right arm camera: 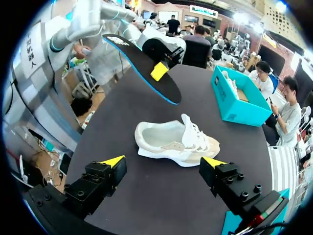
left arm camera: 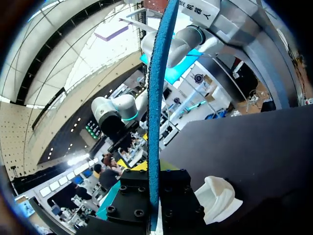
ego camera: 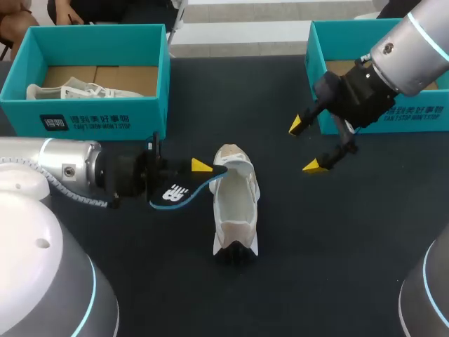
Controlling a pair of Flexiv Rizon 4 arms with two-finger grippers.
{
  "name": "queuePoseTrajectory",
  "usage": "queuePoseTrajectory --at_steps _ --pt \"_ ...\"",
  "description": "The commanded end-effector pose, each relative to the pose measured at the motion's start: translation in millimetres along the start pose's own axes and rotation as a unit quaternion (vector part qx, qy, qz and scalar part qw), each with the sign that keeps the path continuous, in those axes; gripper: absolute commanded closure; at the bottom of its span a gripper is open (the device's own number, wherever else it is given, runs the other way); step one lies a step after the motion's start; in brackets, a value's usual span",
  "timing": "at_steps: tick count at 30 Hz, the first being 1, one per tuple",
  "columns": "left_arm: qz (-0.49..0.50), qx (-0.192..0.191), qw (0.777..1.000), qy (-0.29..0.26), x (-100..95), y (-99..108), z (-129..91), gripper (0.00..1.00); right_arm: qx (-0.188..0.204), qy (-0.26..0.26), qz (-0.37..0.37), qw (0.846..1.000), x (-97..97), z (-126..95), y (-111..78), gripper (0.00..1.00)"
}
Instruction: Take the shoe out of the shoebox, open the shoe tongue, remove and reinsert the insole, then place the shoe into the shoebox
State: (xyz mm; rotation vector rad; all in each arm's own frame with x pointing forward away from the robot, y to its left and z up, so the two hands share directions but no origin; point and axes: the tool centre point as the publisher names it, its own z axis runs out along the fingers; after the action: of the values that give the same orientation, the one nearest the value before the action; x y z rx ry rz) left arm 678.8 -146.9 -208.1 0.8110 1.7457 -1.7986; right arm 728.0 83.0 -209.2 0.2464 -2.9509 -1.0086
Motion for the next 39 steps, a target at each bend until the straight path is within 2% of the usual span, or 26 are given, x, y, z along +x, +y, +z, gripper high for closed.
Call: queuePoseTrajectory --at_steps 1,9,10,12,16,22,30,33,39 --pt "0.002 0.005 1.000 0.001 0.2 4 -2 1.00 0.002 0.004 0.001 1.000 -4.0 1 1.5 0.00" --pt "0.002 0.005 1.000 0.001 0.2 4 -2 1.00 0.002 0.004 0.001 1.000 -4.0 1 1.5 0.00" --pt "0.002 0.005 1.000 0.001 0.2 4 -2 1.00 0.016 -0.013 -0.018 1.000 -5.7 5 0.4 0.00" --pt "-0.024 0.024 0.999 -0.004 8.7 -1 2 1.00 0.014 -0.033 -0.026 0.999 -6.7 17 -5.3 0.00" --pt "-0.042 0.035 0.999 0.000 30.6 -10 8 1.00 0.003 -0.056 -0.038 0.998 -7.8 37 -8.2 0.00" --pt "-0.041 0.042 0.998 -0.008 46.2 -16 6 1.00 0.003 -0.054 -0.055 0.997 -6.3 57 -11.4 0.00" --pt "-0.043 0.048 0.998 -0.021 50.3 -18 10 1.00 -0.003 -0.051 -0.057 0.997 2.8 86 -12.4 0.00" --pt "-0.046 0.049 0.998 -0.021 50.2 -16 14 1.00 0.000 -0.043 -0.066 0.997 3.4 100 -7.0 0.00" --pt "-0.045 0.049 0.998 -0.022 45.2 -13 17 1.00 0.000 -0.043 -0.066 0.997 3.4 100 -7.0 0.00"
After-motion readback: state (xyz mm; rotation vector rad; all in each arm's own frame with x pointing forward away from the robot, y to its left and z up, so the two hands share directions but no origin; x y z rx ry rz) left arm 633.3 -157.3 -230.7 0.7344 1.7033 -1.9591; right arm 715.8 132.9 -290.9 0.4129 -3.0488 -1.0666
